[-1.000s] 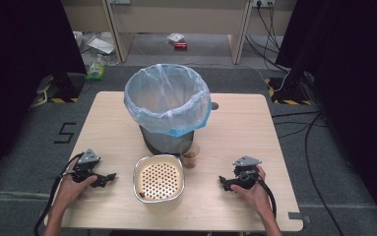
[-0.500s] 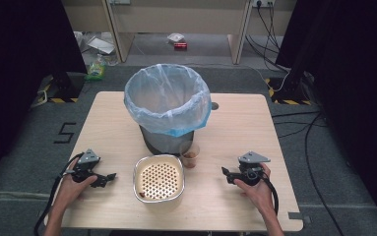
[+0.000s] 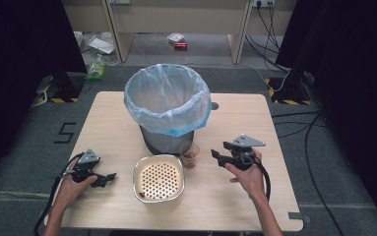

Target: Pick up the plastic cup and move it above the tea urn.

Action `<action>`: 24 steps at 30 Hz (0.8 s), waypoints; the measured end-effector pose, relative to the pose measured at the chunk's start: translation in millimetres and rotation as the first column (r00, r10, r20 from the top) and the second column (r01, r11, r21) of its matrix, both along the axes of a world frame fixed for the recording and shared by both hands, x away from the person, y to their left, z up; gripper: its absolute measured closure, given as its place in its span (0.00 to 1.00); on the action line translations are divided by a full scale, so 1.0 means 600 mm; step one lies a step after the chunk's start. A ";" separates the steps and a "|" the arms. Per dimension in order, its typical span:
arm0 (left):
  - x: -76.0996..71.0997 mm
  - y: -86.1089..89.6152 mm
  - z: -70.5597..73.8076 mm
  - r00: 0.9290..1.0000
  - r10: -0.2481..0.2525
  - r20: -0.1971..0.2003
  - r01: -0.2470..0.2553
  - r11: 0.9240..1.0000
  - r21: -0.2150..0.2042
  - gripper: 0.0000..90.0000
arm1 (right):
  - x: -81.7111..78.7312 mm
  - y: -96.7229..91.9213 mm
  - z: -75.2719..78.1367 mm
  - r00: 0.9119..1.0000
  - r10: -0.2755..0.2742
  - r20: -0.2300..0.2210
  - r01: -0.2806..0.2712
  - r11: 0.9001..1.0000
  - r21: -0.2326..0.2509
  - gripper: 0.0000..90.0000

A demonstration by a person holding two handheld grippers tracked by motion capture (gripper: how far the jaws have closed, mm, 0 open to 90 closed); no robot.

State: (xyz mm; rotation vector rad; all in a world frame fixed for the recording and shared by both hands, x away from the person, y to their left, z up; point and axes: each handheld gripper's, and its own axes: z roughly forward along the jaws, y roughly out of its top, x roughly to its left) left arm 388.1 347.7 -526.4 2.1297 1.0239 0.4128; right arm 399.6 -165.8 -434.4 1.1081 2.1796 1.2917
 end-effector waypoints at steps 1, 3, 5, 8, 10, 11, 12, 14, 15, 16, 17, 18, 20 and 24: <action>0.000 0.000 0.000 1.000 0.000 0.000 0.000 1.000 0.000 0.00 | 0.004 0.006 0.004 1.000 0.006 0.002 -0.006 1.000 0.005 0.49; 0.000 0.000 0.000 1.000 0.000 0.000 0.000 1.000 0.000 0.00 | 0.010 0.018 0.011 1.000 0.018 0.004 -0.018 1.000 0.012 0.51; 0.000 0.000 0.000 1.000 0.000 0.000 0.000 1.000 0.000 0.00 | 0.014 0.030 0.014 0.999 0.037 0.004 -0.037 0.999 0.009 0.53; 0.000 0.000 0.000 1.000 0.000 0.000 0.000 1.000 0.000 0.00 | 0.020 0.050 0.012 0.998 0.055 -0.003 -0.055 0.998 -0.006 0.55; 0.000 0.000 0.000 1.000 0.000 0.000 0.000 1.000 0.000 0.00 | 0.025 0.062 0.008 0.997 0.071 -0.009 -0.071 0.997 -0.021 0.55; 0.000 0.000 0.000 1.000 0.000 0.000 0.000 1.000 0.000 0.00 | 0.025 0.062 0.008 0.997 0.071 -0.009 -0.071 0.997 -0.021 0.55; 0.000 0.000 0.000 1.000 0.000 0.000 0.000 1.000 0.000 0.00 | 0.033 0.071 0.002 0.998 0.067 -0.019 -0.067 0.998 -0.021 0.55; 0.000 0.000 0.000 1.000 0.000 0.000 0.000 1.000 0.000 0.00 | 0.039 0.076 -0.002 0.998 0.067 -0.023 -0.067 0.997 -0.029 0.56; 0.000 0.000 0.000 1.000 0.000 0.000 0.000 1.000 0.000 0.00 | 0.042 0.080 -0.004 0.997 0.071 -0.026 -0.072 0.997 -0.033 0.56; 0.000 0.000 0.000 1.000 0.000 0.000 0.000 1.000 0.000 0.00 | 0.045 0.083 -0.007 0.997 0.074 -0.031 -0.075 0.997 -0.035 0.56; 0.000 0.000 0.000 1.000 0.000 0.000 0.000 1.000 0.000 0.00 | 0.047 0.087 -0.009 0.996 0.078 -0.037 -0.079 0.996 -0.039 0.57; 0.000 0.000 0.000 1.000 0.000 0.000 0.000 1.000 0.000 0.00 | 0.049 0.090 -0.011 0.996 0.084 -0.041 -0.086 0.995 -0.045 0.58; 0.000 0.000 0.000 1.000 0.000 0.000 0.000 1.000 0.000 0.00 | 0.051 0.095 -0.014 0.995 0.090 -0.049 -0.093 0.994 -0.062 0.62; 0.000 0.000 0.000 1.000 0.000 0.000 0.000 1.000 0.000 0.00 | 0.050 0.094 -0.020 0.993 0.107 -0.058 -0.111 0.990 -0.086 0.72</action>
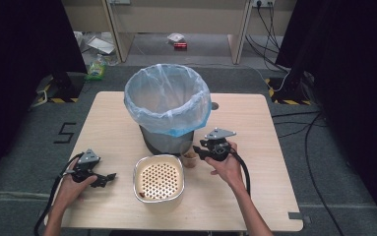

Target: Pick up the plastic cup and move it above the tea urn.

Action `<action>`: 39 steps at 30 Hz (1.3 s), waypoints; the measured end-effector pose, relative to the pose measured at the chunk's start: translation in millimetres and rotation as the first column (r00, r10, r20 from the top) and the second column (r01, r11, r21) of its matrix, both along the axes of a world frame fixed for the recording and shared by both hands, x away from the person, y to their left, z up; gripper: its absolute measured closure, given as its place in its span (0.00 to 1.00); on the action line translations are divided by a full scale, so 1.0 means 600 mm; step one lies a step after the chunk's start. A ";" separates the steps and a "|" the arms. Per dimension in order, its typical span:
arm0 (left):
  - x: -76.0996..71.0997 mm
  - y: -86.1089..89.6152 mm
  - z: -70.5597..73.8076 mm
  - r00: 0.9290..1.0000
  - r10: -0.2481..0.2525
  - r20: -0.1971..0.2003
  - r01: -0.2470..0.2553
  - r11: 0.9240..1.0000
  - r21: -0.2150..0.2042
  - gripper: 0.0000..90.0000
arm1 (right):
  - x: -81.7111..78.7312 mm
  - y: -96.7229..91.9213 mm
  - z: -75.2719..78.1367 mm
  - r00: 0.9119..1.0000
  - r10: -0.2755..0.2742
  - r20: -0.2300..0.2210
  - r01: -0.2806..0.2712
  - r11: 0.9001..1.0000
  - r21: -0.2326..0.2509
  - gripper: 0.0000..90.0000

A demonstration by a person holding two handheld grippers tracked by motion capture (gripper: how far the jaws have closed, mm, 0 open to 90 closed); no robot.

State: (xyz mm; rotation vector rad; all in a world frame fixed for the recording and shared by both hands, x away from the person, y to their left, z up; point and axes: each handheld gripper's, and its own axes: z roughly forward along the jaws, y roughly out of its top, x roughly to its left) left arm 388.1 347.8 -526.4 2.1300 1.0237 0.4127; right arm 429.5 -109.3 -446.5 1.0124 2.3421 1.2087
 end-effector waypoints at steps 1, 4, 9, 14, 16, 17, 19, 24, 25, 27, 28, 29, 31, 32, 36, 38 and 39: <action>0.000 0.000 0.000 1.000 0.000 0.000 0.000 1.000 0.000 0.00 | 0.000 0.000 0.000 1.000 0.000 0.000 0.000 1.000 0.000 0.72; 0.000 0.000 0.000 1.000 0.000 0.000 0.000 1.000 0.000 0.00 | -0.002 -0.001 -0.002 1.000 0.009 -0.015 -0.009 1.000 -0.009 0.77; 0.000 0.000 0.000 1.000 0.000 0.000 0.000 1.000 0.000 0.00 | -0.009 0.005 -0.009 0.999 0.040 -0.028 -0.041 0.998 -0.047 0.83; 0.000 0.000 0.000 1.000 -0.001 0.000 0.001 1.000 0.000 0.00 | -0.013 0.004 -0.010 0.997 0.068 -0.022 -0.069 0.997 -0.035 0.91; 0.000 0.000 0.000 1.000 -0.001 0.000 0.001 1.000 0.000 0.00 | -0.016 0.002 -0.007 0.997 0.081 -0.014 -0.081 0.996 -0.026 0.92; 0.000 0.000 0.000 1.000 -0.001 0.000 0.001 1.000 0.000 0.00 | -0.019 0.001 -0.005 0.996 0.085 -0.004 -0.085 0.996 -0.026 0.94; 0.000 0.000 0.000 1.000 -0.001 0.000 0.001 1.000 0.000 0.00 | -0.024 -0.002 0.002 0.996 0.091 0.016 -0.090 0.996 -0.026 0.95; 0.000 0.000 0.000 1.000 -0.003 -0.001 0.003 1.000 0.000 0.00 | -0.037 -0.016 0.019 0.994 0.096 0.047 -0.094 0.995 -0.025 0.96; 0.000 0.000 0.000 1.000 -0.003 -0.001 0.003 1.000 0.000 0.00 | -0.039 -0.019 0.022 0.994 0.093 0.056 -0.091 0.995 -0.030 0.96; 0.000 0.000 0.000 1.000 -0.003 -0.001 0.003 1.000 0.000 0.00 | -0.044 -0.024 0.027 0.994 0.086 0.064 -0.085 0.996 -0.030 0.96; 0.000 0.000 0.000 1.000 -0.003 -0.001 0.003 1.000 0.000 0.00 | -0.046 -0.027 0.028 0.994 0.085 0.068 -0.084 0.996 -0.025 0.96; 0.000 0.000 0.000 1.000 -0.003 -0.001 0.003 1.000 0.000 0.00 | -0.048 -0.029 0.030 0.994 0.085 0.072 -0.083 0.996 -0.025 0.96; 0.000 0.000 0.000 1.000 -0.002 0.000 0.002 1.000 -0.001 0.00 | -0.051 -0.032 0.034 0.993 0.080 0.084 -0.078 0.997 -0.026 0.96; 0.000 0.000 0.000 1.000 -0.002 0.000 0.002 1.000 -0.001 0.00 | -0.051 -0.032 0.034 0.993 0.080 0.084 -0.078 0.997 -0.026 0.96; 0.000 0.000 0.000 1.000 -0.003 -0.002 0.003 1.000 0.000 0.00 | -0.060 -0.036 0.043 0.992 0.077 0.104 -0.075 0.997 -0.024 0.96; 0.000 0.001 0.000 1.000 -0.004 -0.002 0.004 1.000 0.000 0.00 | -0.065 -0.038 0.050 0.990 0.074 0.122 -0.071 0.997 -0.032 0.96; 0.000 0.001 0.000 1.000 -0.004 -0.002 0.004 1.000 0.000 0.00 | -0.068 -0.039 0.053 0.988 0.074 0.133 -0.070 0.997 -0.032 0.96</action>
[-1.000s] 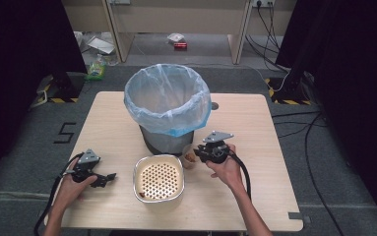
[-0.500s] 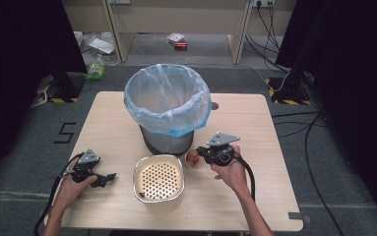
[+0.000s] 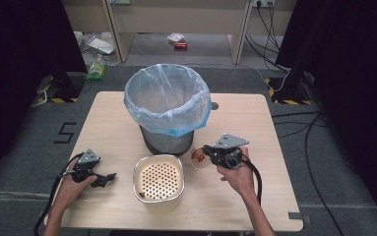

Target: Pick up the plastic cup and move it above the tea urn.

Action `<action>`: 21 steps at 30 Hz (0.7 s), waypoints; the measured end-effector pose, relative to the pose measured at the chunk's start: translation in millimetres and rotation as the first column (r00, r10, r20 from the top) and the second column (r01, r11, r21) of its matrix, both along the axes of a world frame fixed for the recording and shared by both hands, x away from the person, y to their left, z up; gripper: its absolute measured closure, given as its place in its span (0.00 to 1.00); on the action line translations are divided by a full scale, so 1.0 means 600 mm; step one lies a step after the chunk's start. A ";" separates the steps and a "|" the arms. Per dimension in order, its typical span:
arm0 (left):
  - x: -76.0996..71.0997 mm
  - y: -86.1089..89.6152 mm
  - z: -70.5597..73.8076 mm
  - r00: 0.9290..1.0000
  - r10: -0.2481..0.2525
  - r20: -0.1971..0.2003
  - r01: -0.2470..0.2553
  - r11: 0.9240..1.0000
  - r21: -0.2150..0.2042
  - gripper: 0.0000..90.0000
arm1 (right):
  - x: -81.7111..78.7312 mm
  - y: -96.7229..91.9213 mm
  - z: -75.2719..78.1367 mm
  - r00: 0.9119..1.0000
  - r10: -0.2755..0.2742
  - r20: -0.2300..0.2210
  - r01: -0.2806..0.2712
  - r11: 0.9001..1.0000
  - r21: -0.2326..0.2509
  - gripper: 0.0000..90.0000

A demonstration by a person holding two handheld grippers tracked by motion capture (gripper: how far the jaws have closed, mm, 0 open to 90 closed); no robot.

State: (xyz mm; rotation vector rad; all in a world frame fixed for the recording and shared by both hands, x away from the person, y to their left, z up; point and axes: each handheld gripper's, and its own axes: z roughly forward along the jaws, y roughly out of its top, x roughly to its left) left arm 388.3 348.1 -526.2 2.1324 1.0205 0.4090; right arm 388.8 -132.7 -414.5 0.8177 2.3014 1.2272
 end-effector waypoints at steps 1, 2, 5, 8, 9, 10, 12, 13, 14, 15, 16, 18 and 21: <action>0.000 0.000 0.000 1.000 0.000 0.000 0.000 1.000 0.000 0.00 | -0.003 -0.001 0.004 1.000 0.001 0.009 -0.001 1.000 -0.001 0.96; 0.000 0.000 0.000 1.000 0.000 0.000 0.000 1.000 0.000 0.00 | -0.007 -0.002 0.008 1.000 0.000 0.018 0.000 1.000 -0.003 0.96; 0.000 0.000 0.000 1.000 0.000 0.000 0.000 1.000 0.000 0.00 | -0.019 -0.003 0.021 0.999 0.009 0.046 -0.009 1.000 0.001 0.96; 0.001 0.000 0.000 1.000 0.001 0.001 -0.001 1.000 0.000 0.00 | -0.028 -0.004 0.034 0.997 0.022 0.068 -0.023 1.000 0.015 0.96; 0.001 0.000 0.000 1.000 0.001 0.001 -0.001 1.000 0.000 0.00 | -0.030 -0.004 0.037 0.997 0.027 0.075 -0.028 0.999 0.019 0.96; 0.001 0.000 0.000 1.000 0.004 0.000 -0.004 1.000 0.000 0.00 | -0.032 -0.003 0.040 0.996 0.033 0.078 -0.035 0.999 0.022 0.96; 0.001 0.000 0.000 1.000 0.005 0.001 -0.005 1.000 0.000 0.00 | -0.036 -0.001 0.044 0.996 0.047 0.082 -0.049 0.999 0.023 0.96; 0.001 0.000 0.000 1.000 0.006 0.002 -0.006 1.000 0.000 0.00 | -0.037 0.000 0.045 0.995 0.054 0.085 -0.056 0.998 0.022 0.96; 0.001 0.000 0.000 1.000 0.005 0.000 -0.005 1.000 0.000 0.00 | -0.039 0.002 0.047 0.995 0.056 0.085 -0.058 0.998 0.021 0.96; 0.001 0.000 0.000 1.000 0.005 0.000 -0.005 1.000 0.000 0.00 | -0.039 0.002 0.047 0.995 0.056 0.085 -0.058 0.998 0.021 0.96; 0.001 0.000 0.000 1.000 0.005 0.002 -0.005 1.000 0.000 0.00 | -0.040 0.004 0.048 0.994 0.061 0.091 -0.063 0.998 0.023 0.96; 0.001 0.000 0.000 1.000 0.006 0.002 -0.006 1.000 -0.001 0.00 | -0.045 0.008 0.053 0.992 0.073 0.098 -0.076 0.997 0.022 0.96; 0.001 0.000 0.000 1.000 0.006 0.002 -0.006 1.000 0.000 0.00 | -0.050 0.014 0.057 0.991 0.084 0.101 -0.086 0.996 0.024 0.96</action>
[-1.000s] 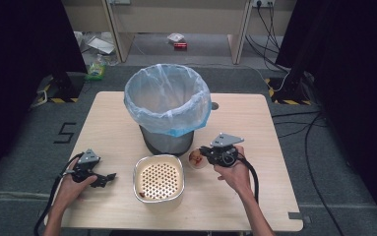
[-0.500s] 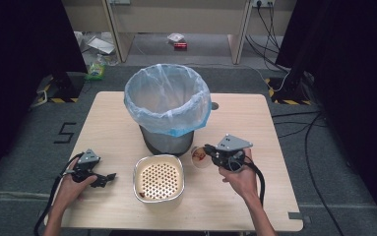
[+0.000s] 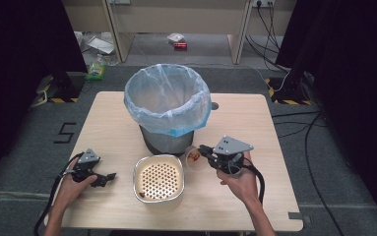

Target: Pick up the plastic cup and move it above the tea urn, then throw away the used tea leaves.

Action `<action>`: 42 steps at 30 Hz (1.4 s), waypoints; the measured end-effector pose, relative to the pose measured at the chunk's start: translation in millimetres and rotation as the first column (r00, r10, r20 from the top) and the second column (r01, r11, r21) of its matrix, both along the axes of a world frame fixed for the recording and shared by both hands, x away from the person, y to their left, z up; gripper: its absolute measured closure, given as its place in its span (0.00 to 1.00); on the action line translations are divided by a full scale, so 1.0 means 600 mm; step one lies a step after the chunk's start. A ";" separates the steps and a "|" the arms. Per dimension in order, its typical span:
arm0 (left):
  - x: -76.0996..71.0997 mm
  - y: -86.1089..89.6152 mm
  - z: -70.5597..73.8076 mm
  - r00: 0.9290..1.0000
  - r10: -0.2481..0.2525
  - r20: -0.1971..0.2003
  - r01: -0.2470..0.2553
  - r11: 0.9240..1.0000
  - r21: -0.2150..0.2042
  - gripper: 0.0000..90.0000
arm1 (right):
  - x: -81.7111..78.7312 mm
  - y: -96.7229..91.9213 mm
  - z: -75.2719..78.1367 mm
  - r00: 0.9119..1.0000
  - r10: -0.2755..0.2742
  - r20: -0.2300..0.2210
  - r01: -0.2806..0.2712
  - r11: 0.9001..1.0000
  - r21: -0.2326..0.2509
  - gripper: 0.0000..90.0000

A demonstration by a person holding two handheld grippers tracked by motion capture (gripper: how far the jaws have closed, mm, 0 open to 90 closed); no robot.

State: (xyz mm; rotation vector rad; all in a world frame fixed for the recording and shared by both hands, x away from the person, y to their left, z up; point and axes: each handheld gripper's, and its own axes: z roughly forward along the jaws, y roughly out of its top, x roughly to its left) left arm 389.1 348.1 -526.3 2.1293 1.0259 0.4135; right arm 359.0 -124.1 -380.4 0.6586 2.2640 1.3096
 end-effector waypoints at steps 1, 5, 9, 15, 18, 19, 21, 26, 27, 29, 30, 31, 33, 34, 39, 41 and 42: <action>0.000 0.000 0.000 1.000 0.000 0.000 0.000 1.000 0.000 0.00 | 0.000 0.000 0.000 1.000 0.000 0.000 0.000 1.000 0.000 0.96; 0.000 0.000 0.000 1.000 0.000 0.001 0.000 1.000 0.000 0.00 | -0.009 0.009 0.011 1.000 0.015 0.022 -0.015 1.000 0.003 0.96; 0.000 0.000 0.000 1.000 0.000 0.000 0.000 1.000 0.000 0.00 | -0.019 0.013 0.026 0.998 0.029 0.058 -0.030 0.999 0.014 0.96; 0.000 0.000 0.000 1.000 0.000 0.000 0.000 1.000 0.000 0.00 | -0.038 0.031 0.045 0.988 0.064 0.141 -0.065 0.998 0.008 0.96; 0.000 0.000 0.000 1.000 0.000 -0.001 0.000 1.000 0.000 0.00 | -0.042 0.041 0.049 0.983 0.072 0.170 -0.072 0.997 -0.005 0.96; 0.000 0.000 0.000 1.000 0.000 0.000 0.000 1.000 0.001 0.00 | -0.047 0.051 0.053 0.978 0.075 0.194 -0.072 0.997 -0.023 0.96; 0.000 0.000 0.000 1.000 0.000 -0.001 0.000 1.000 0.000 0.00 | -0.052 0.065 0.057 0.970 0.084 0.228 -0.077 0.996 -0.042 0.96; 0.000 0.000 0.000 1.000 0.000 0.000 0.000 1.000 0.001 0.00 | -0.059 0.095 0.059 0.942 0.118 0.314 -0.095 0.992 -0.089 0.96; 0.000 0.000 0.000 1.000 0.000 0.000 0.000 1.000 0.001 0.00 | -0.059 0.095 0.059 0.942 0.118 0.314 -0.095 0.992 -0.089 0.96; 0.000 0.000 0.000 1.000 -0.001 -0.002 0.001 1.000 0.002 0.00 | -0.060 0.115 0.052 0.916 0.153 0.371 -0.112 0.985 -0.129 0.96; 0.000 0.000 0.000 1.000 0.000 0.000 0.000 1.000 0.000 0.00 | -0.060 0.122 0.048 0.905 0.162 0.394 -0.114 0.983 -0.145 0.96; 0.000 0.000 0.000 1.000 0.000 -0.001 0.000 1.000 0.001 0.00 | -0.061 0.127 0.043 0.886 0.182 0.426 -0.124 0.979 -0.160 0.96; 0.000 0.000 0.000 1.000 0.000 0.000 0.000 1.000 0.001 0.00 | -0.062 0.137 0.031 0.860 0.212 0.464 -0.142 0.973 -0.182 0.96; 0.000 0.000 0.000 1.000 0.000 0.000 0.000 1.000 0.000 0.00 | -0.063 0.142 0.024 0.846 0.225 0.482 -0.149 0.970 -0.191 0.96; 0.000 0.000 0.000 1.000 -0.001 -0.001 0.001 1.000 0.001 0.00 | -0.060 0.150 -0.002 0.800 0.244 0.548 -0.148 0.966 -0.213 0.96; 0.000 0.000 0.000 1.000 0.000 0.000 0.000 1.000 0.000 0.00 | -0.060 0.151 -0.011 0.773 0.246 0.585 -0.148 0.966 -0.210 0.96; 0.000 0.000 0.000 1.000 0.000 0.000 0.000 1.000 0.000 0.00 | -0.060 0.151 -0.011 0.773 0.246 0.585 -0.148 0.966 -0.210 0.96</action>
